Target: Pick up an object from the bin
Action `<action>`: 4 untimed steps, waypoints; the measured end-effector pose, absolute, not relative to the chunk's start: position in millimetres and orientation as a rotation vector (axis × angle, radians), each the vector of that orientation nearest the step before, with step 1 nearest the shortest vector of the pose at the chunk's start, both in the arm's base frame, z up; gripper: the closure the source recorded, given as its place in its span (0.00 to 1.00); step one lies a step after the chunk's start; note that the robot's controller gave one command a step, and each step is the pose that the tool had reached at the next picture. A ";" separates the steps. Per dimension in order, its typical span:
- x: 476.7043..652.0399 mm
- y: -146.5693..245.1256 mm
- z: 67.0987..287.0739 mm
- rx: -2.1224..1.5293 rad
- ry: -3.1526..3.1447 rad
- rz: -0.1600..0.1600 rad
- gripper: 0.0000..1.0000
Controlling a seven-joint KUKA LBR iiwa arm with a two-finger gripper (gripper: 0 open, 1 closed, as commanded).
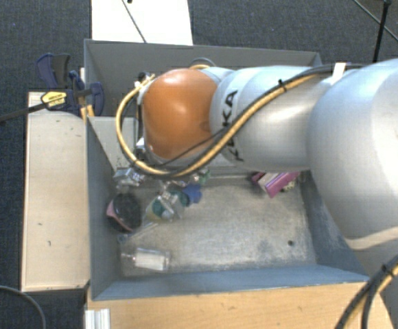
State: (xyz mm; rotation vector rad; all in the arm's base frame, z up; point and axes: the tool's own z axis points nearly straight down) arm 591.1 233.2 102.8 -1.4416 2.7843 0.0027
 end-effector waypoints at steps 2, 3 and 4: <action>595.1 240.1 80.8 -0.829 3.032 -0.013 0.00; 595.9 239.0 83.7 -0.827 3.036 -0.019 1.00; 598.5 237.8 130.8 -0.813 3.025 -0.002 1.00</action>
Offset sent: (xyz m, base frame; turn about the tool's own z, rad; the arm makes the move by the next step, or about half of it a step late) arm -0.0055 0.0220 -0.0328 0.4186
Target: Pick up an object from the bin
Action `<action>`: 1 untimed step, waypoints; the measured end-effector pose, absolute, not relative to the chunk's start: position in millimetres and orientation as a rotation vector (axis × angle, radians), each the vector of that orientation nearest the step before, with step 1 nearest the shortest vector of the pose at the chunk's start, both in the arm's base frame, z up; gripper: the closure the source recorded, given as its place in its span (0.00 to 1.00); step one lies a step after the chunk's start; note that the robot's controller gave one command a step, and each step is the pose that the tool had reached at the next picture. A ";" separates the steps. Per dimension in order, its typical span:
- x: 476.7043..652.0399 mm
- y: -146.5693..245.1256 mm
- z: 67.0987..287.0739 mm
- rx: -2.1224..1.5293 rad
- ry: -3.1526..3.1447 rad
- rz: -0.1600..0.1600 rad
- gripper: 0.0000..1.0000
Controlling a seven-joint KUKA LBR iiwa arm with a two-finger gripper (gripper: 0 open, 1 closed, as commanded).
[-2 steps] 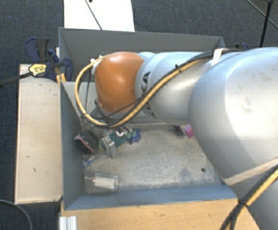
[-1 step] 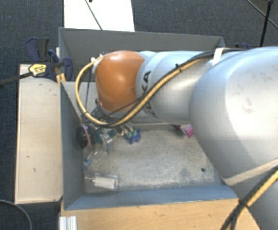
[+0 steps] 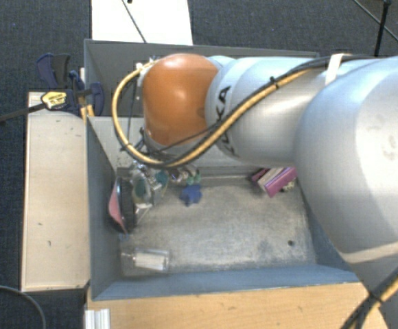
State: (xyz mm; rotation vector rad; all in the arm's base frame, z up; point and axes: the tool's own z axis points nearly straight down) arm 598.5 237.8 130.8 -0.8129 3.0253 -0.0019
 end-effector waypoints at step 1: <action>601.0 238.1 201.4 -0.800 3.026 0.001 1.00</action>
Offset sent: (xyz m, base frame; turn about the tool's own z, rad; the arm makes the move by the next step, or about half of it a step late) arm 0.0001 0.0000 0.0650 0.0000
